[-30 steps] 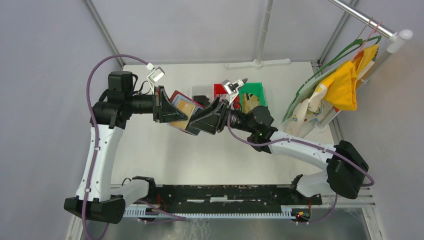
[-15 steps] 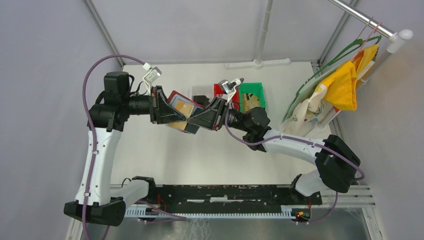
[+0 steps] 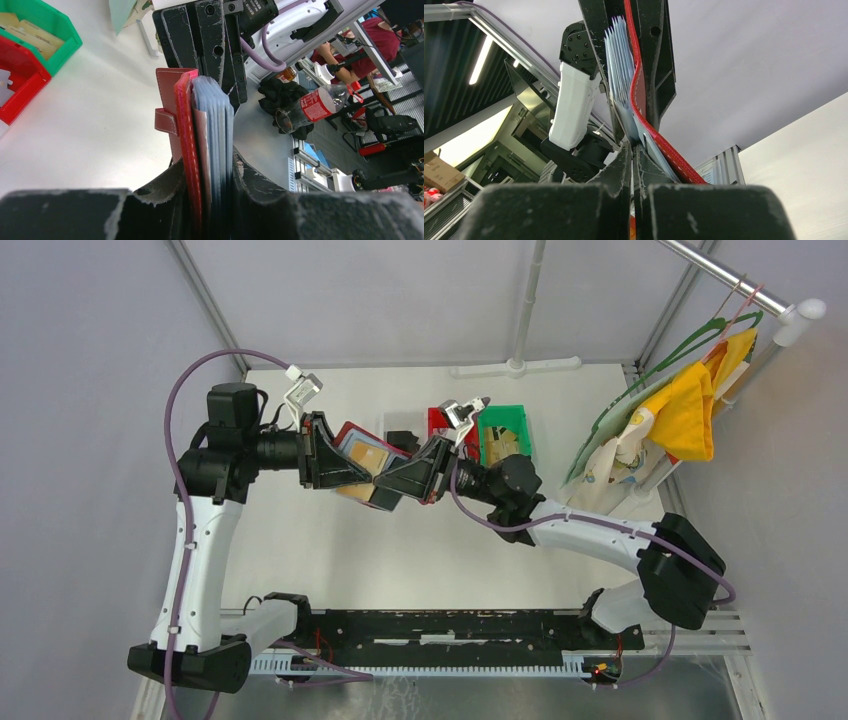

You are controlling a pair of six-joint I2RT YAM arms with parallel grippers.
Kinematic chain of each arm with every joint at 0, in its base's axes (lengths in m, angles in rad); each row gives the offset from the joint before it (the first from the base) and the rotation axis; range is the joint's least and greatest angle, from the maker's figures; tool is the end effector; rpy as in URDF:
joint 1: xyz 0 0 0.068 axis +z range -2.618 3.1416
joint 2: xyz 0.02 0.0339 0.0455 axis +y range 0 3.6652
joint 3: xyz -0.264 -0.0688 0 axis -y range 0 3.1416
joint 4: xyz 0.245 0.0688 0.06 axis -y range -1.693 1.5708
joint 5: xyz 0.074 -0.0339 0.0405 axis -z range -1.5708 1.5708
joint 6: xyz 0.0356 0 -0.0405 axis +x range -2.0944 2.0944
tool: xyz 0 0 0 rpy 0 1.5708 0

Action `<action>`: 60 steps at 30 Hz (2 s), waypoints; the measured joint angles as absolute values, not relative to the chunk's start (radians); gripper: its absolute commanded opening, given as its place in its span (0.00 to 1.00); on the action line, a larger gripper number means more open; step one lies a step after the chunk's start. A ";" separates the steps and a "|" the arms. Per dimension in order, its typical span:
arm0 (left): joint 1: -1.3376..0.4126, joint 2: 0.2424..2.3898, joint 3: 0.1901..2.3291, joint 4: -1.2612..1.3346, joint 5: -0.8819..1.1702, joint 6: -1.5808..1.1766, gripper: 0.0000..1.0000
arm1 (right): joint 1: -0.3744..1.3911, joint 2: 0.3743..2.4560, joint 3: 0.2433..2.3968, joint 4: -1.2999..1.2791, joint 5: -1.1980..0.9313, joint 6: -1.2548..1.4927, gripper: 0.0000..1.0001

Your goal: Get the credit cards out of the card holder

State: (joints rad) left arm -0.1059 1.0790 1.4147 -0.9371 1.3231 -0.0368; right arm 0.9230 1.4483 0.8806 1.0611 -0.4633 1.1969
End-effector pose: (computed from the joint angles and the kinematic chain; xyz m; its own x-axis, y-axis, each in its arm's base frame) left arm 0.1705 -0.0528 0.4368 -0.5924 0.0539 -0.8038 0.7996 0.1614 -0.5785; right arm 0.1803 0.2646 0.3445 -0.7808 0.3483 -0.5187 -0.6134 -0.2691 0.7426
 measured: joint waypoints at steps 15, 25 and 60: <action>-0.122 1.126 1.428 -0.947 1.334 -0.038 0.26 | 0.936 1.376 0.804 1.037 -0.355 1.142 0.00; -0.122 1.124 1.443 -0.948 1.326 -0.038 0.29 | 0.929 1.357 0.785 1.045 -0.336 1.129 0.23; -0.115 1.087 1.443 -0.954 1.347 -0.036 0.38 | 0.949 1.435 0.822 1.182 -0.356 1.180 0.00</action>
State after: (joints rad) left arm -0.1154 1.0870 1.4429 -0.9543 1.3472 -0.0364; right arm 0.9489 1.4349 0.8223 1.1816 -0.3557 1.1801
